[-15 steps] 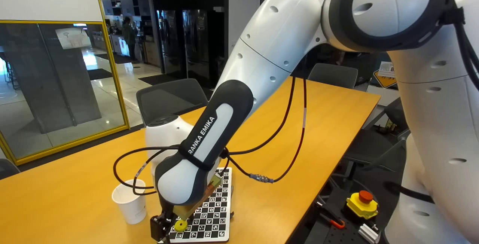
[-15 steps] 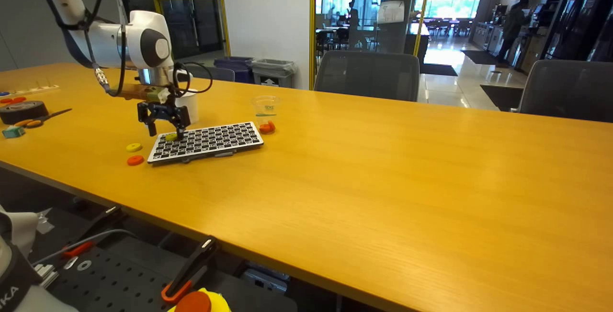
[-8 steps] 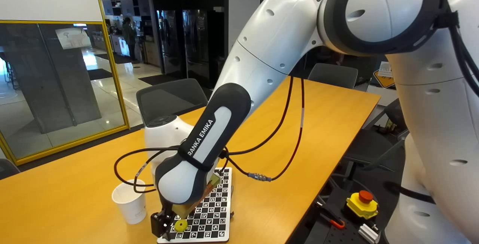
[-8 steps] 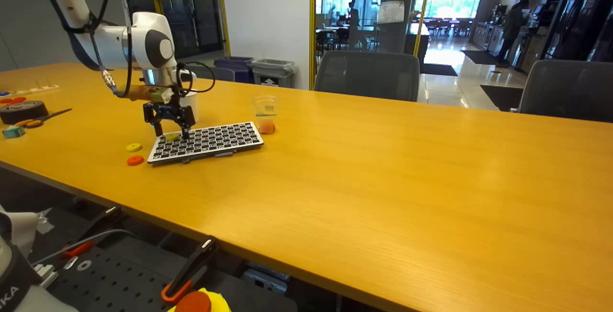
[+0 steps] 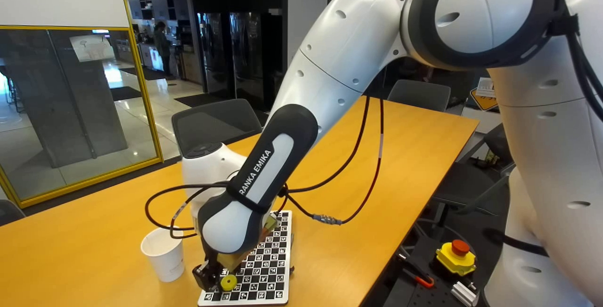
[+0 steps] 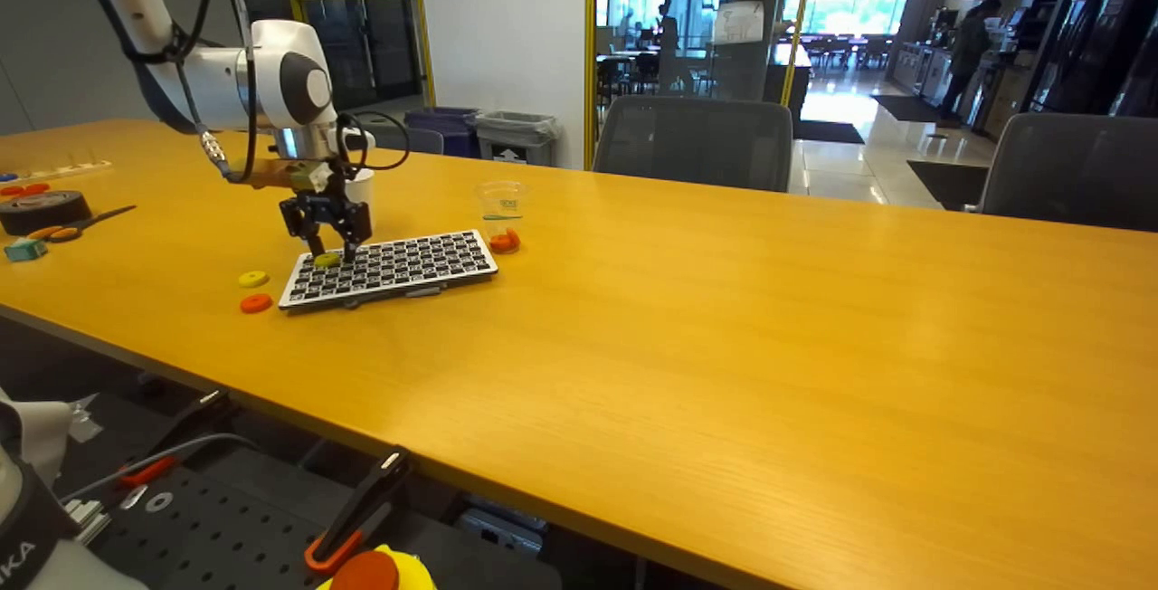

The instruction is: Put the orange rings on the clear cup and put the yellow rings in the white cup

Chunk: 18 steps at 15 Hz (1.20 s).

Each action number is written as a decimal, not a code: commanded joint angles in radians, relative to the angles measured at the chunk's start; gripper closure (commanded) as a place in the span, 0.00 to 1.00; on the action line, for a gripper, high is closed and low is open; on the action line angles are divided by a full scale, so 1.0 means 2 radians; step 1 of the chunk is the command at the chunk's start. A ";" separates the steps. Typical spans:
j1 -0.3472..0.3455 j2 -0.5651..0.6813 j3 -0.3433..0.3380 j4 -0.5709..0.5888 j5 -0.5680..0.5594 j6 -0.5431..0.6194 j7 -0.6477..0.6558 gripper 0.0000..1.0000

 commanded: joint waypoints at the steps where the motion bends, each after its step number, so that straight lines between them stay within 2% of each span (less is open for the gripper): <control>1: 0.014 0.000 -0.009 0.007 -0.014 -0.012 0.021 0.70; 2: 0.016 0.001 -0.010 0.010 -0.015 -0.016 0.023 0.79; 8: 0.026 -0.005 -0.018 0.042 -0.039 -0.069 0.042 0.78; 10: 0.027 -0.012 -0.019 0.055 -0.050 -0.087 0.047 0.82; 18: 0.031 -0.039 -0.017 0.104 -0.100 -0.147 0.073 0.80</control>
